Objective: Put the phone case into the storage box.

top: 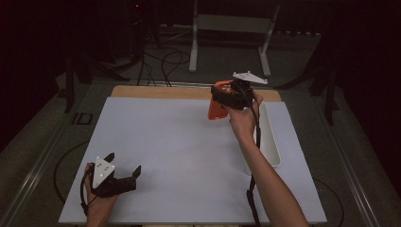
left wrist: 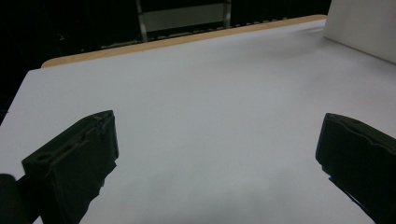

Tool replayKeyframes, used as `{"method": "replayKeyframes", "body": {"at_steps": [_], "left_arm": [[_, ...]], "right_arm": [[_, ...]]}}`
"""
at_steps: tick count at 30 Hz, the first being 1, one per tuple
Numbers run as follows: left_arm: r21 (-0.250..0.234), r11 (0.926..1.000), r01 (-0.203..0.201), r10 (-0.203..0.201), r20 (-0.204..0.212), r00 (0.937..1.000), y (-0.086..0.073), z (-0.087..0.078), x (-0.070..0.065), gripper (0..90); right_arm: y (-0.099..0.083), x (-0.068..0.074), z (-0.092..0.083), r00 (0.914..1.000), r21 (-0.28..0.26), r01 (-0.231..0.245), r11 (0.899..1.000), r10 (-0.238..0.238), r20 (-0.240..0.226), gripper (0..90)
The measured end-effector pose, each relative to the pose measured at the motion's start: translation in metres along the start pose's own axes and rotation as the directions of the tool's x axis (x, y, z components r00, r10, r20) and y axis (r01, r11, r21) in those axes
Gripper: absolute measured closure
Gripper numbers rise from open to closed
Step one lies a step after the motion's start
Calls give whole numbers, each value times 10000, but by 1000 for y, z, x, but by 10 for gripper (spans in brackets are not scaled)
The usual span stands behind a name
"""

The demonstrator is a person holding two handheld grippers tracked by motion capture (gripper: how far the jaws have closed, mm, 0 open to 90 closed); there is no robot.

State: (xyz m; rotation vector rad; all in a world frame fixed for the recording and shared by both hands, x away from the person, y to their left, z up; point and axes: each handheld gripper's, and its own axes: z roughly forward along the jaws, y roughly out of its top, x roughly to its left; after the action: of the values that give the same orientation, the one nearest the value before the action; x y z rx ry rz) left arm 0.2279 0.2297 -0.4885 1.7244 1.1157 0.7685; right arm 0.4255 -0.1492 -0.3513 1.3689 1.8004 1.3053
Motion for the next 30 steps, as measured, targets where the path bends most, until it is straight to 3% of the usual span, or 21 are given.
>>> {"method": "replayKeyframes", "body": {"at_steps": [30], "left_arm": [[-33, 10000, -28, 28, -42, 10000, 0, -1, 0, 1]], "right_arm": [[14, -15, -3, 9990, -315, -153, 9994, 165, 407, 162]]}}
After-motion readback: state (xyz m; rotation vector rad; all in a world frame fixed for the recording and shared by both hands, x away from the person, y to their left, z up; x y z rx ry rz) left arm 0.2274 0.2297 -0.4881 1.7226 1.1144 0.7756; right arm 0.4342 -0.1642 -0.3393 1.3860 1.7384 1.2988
